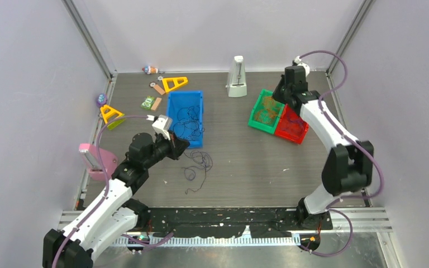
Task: Untangle the cables
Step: Place the cable in the bin.
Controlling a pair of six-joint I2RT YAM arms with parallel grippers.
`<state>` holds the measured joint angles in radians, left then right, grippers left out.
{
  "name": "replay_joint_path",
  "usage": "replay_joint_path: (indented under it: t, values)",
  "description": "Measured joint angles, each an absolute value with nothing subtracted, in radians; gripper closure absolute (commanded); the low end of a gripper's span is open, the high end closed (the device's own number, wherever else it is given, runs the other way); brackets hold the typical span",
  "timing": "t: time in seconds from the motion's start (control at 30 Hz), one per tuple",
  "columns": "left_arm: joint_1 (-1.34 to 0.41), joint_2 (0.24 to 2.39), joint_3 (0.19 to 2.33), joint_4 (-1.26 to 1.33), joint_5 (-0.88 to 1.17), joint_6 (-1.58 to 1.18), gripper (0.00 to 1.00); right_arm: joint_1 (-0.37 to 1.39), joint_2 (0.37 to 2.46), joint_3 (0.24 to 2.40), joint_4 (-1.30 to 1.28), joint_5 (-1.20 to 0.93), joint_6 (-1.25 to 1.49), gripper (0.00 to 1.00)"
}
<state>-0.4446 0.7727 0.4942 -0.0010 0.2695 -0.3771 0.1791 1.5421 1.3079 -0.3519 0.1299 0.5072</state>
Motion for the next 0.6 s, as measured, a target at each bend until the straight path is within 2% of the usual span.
replay_joint_path:
  t: [0.2,0.3,0.5,0.57,0.6]
  values:
    - [-0.445,0.781,0.507,0.001,0.282,-0.377,1.00,0.179,1.805,1.395,-0.344,0.180,0.522,0.95]
    - [-0.445,0.781,0.507,0.001,0.285,-0.377,1.00,0.179,1.919,1.433,-0.370,0.213,0.522,0.91]
    - [-0.445,0.818,0.527,-0.006,0.300,-0.366,1.00,0.187,2.104,1.586,-0.445,0.277,0.488,0.77]
    - [-0.448,0.839,0.537,-0.007,0.307,-0.362,1.00,0.195,2.109,1.593,-0.462,0.288,0.475,0.66]
    - [-0.450,0.849,0.542,-0.007,0.310,-0.360,1.00,0.200,2.108,1.598,-0.470,0.293,0.469,0.57]
